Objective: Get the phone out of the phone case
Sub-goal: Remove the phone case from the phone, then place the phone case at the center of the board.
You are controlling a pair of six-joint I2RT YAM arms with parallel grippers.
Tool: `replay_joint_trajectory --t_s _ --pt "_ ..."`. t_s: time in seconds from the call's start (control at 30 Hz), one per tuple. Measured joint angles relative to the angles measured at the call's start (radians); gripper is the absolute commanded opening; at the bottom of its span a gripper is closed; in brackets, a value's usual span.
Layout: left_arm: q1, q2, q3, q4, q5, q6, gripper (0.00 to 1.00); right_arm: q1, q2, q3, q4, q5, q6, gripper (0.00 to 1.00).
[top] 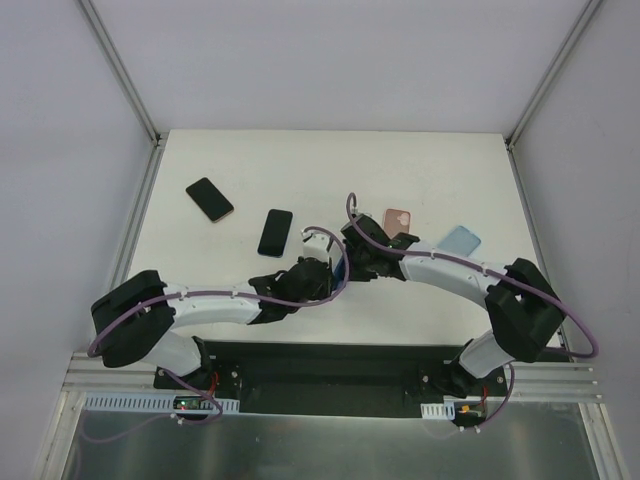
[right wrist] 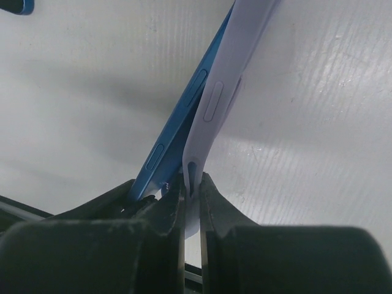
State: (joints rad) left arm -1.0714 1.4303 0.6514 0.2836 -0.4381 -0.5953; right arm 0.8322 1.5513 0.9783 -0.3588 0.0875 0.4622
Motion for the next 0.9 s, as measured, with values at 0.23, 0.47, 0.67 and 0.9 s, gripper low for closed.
replay_joint_trajectory --t_s 0.23,0.47,0.67,0.9 --pt "0.031 -0.060 -0.031 -0.010 0.037 0.003 0.00 0.004 -0.019 -0.016 0.028 -0.021 -0.010 0.01" --pt "0.145 -0.161 -0.081 -0.076 -0.047 0.035 0.00 -0.035 -0.049 -0.090 -0.128 0.082 -0.053 0.01" --pt "0.200 -0.172 -0.099 -0.110 -0.121 0.038 0.00 -0.024 -0.104 -0.095 -0.174 0.093 -0.056 0.01" --pt "0.194 -0.189 -0.098 -0.110 -0.118 0.050 0.00 -0.028 -0.135 -0.080 -0.266 0.138 -0.058 0.01"
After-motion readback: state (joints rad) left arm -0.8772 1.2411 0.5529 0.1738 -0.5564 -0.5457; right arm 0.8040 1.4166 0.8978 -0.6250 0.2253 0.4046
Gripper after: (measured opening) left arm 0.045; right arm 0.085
